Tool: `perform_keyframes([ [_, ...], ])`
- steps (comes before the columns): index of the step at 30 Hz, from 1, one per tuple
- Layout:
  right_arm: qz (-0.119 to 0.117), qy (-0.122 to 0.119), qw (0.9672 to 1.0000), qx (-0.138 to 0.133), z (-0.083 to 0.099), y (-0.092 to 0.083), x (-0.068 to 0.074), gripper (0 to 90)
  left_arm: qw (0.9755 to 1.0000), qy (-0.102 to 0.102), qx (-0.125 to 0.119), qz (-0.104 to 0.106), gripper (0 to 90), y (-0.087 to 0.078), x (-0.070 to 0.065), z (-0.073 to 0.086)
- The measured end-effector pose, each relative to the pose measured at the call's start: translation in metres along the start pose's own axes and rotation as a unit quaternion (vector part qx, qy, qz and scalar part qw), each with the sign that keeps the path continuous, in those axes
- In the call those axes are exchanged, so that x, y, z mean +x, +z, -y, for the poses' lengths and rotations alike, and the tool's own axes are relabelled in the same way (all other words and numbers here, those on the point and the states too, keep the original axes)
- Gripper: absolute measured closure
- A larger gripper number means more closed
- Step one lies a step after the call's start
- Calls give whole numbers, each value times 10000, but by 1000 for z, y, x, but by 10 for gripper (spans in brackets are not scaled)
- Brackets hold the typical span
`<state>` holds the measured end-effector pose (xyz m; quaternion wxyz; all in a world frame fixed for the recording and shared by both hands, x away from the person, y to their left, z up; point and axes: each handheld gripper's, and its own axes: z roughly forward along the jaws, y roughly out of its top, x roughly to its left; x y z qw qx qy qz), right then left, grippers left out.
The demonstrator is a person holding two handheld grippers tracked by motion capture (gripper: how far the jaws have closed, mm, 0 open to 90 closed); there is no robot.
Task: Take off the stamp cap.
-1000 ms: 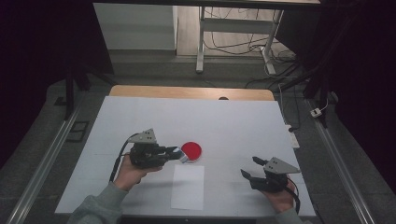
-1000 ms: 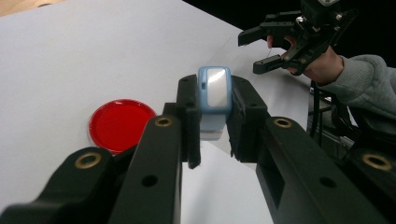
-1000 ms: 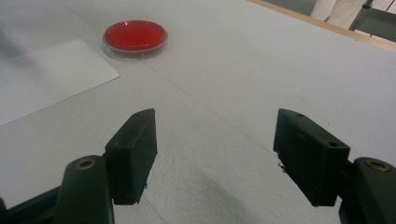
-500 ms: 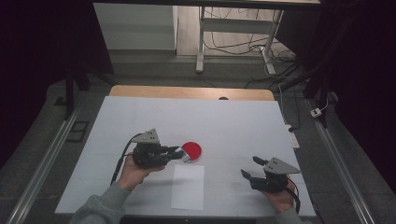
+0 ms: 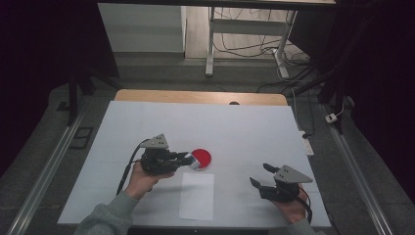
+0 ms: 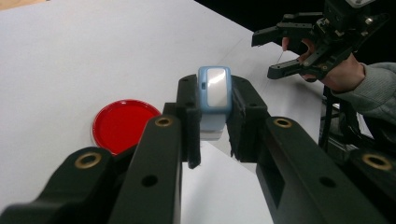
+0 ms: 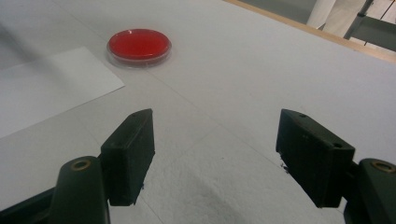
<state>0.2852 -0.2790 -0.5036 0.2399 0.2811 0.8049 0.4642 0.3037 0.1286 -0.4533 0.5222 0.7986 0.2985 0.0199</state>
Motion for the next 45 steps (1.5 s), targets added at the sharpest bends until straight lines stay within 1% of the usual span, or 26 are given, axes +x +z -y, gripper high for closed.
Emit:
perform_keyframes([
  [5,-19,-31,10000,-37,-4,1,4,282,10000,-18,-14,9,756,1,1,0],
  [8,-77,5,9999,-65,-7,1,8,286,10000,-19,-21,9,756,2,1,0],
  [9,-115,15,9999,-111,-8,2,9,288,10000,-18,-19,11,756,2,1,0],
  [13,-149,31,9998,-157,-10,3,12,291,10000,-24,-10,9,757,4,2,-1],
  [15,-177,44,9997,-166,-12,4,14,292,10000,-39,6,2,756,5,2,0],
  [22,-247,-31,9996,-153,-16,10,22,292,10000,-54,12,19,756,9,2,-1],
  [29,-318,-21,9993,-187,-18,14,27,293,10000,-63,20,39,757,11,3,-1],
  [30,-352,30,9992,-212,-18,15,28,294,10000,-67,23,42,757,11,3,-1],
  [32,-382,29,9990,-228,-19,17,29,294,10000,-74,23,38,757,11,3,-1],
  [37,-396,23,9989,-244,-21,18,32,295,10000,-69,-1,21,757,10,3,-1],
  [39,-441,94,9986,-274,-22,19,33,296,10000,-71,-22,-3,757,10,3,-1],
  [41,-439,129,9985,-306,-24,20,34,297,10000,-74,-22,-2,756,11,3,-1],
  [45,-412,78,9986,-310,-26,22,37,297,10000,-73,-19,2,756,11,3,-2],
])
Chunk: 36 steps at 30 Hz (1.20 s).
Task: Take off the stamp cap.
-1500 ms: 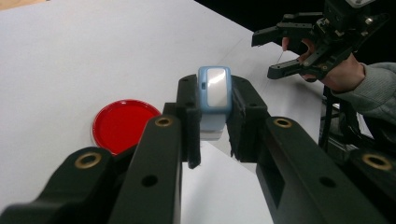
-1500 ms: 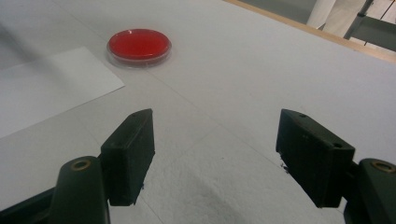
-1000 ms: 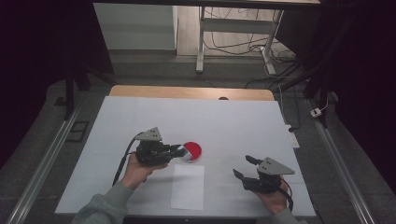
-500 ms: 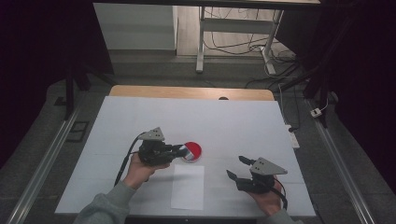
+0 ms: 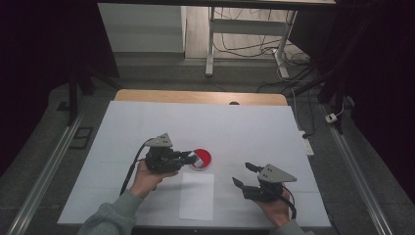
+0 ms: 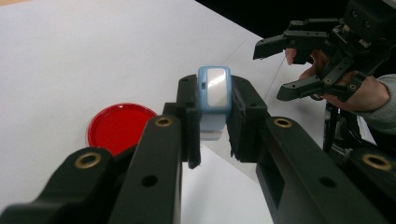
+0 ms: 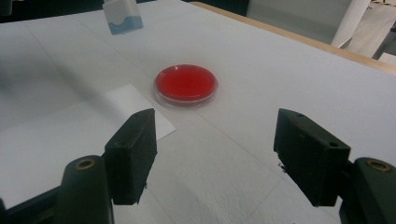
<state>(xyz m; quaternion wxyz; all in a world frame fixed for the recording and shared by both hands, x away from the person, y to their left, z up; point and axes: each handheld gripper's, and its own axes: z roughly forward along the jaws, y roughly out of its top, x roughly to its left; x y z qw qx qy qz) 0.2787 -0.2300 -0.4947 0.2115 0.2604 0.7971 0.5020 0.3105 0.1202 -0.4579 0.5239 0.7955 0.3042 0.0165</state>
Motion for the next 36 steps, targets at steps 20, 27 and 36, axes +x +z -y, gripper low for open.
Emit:
perform_keyframes([
  [20,0,-195,9998,-13,-9,12,14,299,10000,8,-3,7,757,3,-2,-1],
  [27,-20,-268,9996,-17,-11,17,19,299,10000,-4,-13,-4,756,5,-2,-1],
  [36,-93,-359,9993,52,-13,25,25,299,10000,-5,5,21,757,8,-2,-1],
])
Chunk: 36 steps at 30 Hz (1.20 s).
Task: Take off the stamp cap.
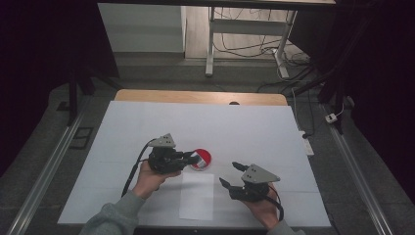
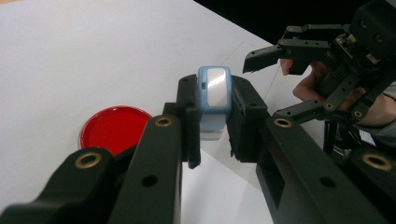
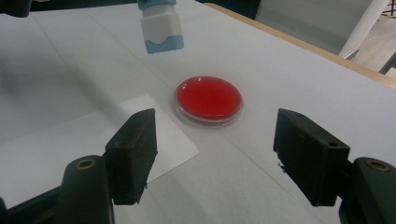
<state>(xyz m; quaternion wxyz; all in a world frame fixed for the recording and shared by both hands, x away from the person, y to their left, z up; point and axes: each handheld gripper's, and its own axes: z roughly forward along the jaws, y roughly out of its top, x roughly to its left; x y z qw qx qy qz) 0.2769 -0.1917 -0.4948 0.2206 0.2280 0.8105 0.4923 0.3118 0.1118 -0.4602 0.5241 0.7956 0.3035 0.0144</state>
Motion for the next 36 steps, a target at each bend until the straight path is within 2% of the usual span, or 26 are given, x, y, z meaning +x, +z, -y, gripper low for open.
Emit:
perform_keyframes([
  [36,-132,-161,9997,154,-16,33,15,328,10000,-16,23,73,756,9,-4,0],
])
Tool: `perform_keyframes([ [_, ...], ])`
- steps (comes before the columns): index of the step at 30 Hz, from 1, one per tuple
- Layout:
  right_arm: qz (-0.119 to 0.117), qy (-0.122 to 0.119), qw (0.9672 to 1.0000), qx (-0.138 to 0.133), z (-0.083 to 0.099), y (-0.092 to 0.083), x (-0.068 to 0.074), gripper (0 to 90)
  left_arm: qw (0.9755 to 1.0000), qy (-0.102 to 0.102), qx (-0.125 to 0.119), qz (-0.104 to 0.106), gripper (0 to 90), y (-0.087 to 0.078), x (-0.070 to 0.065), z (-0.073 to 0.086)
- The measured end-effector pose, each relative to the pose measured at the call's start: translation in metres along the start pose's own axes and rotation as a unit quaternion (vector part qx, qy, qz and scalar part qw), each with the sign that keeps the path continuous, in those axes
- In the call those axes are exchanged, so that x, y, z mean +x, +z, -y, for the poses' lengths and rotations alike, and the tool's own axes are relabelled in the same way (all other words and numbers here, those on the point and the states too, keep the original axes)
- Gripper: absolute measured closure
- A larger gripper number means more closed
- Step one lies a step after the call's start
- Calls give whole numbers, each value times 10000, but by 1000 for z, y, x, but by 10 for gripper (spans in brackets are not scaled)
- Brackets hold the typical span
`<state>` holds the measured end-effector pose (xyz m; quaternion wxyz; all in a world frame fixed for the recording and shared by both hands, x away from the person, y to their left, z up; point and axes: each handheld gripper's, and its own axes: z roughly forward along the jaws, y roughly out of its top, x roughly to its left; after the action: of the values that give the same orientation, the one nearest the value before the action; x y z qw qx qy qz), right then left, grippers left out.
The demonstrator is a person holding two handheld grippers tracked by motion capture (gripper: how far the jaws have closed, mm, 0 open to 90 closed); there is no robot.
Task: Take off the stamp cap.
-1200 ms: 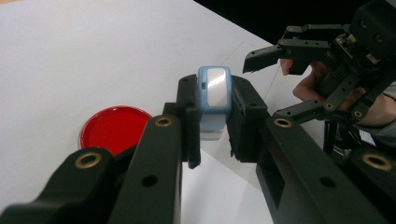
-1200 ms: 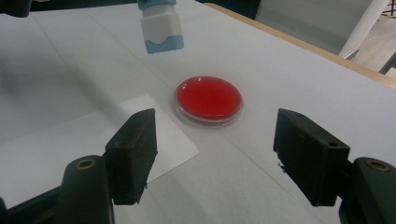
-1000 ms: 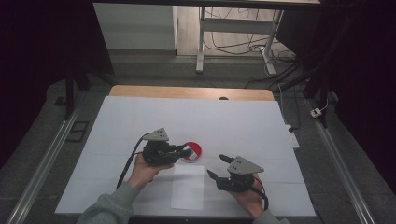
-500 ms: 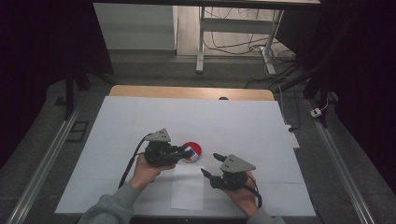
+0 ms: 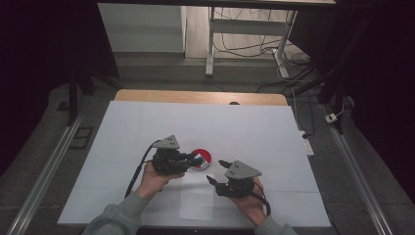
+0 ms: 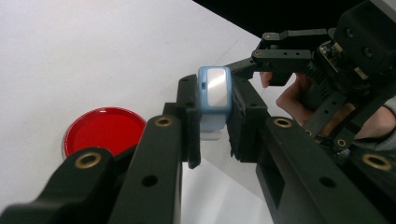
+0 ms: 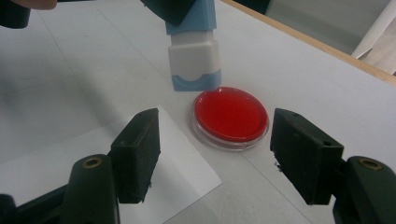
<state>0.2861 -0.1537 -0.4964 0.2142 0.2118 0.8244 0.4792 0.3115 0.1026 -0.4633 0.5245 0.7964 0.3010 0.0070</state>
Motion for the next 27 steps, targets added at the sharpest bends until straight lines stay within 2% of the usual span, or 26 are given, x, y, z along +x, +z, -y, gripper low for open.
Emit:
perform_keyframes([
  [14,18,-52,10000,71,-5,6,4,343,10000,-16,21,10,757,5,-1,0],
  [27,115,-83,9997,190,-6,11,7,444,9999,-68,60,70,757,11,-2,1],
])
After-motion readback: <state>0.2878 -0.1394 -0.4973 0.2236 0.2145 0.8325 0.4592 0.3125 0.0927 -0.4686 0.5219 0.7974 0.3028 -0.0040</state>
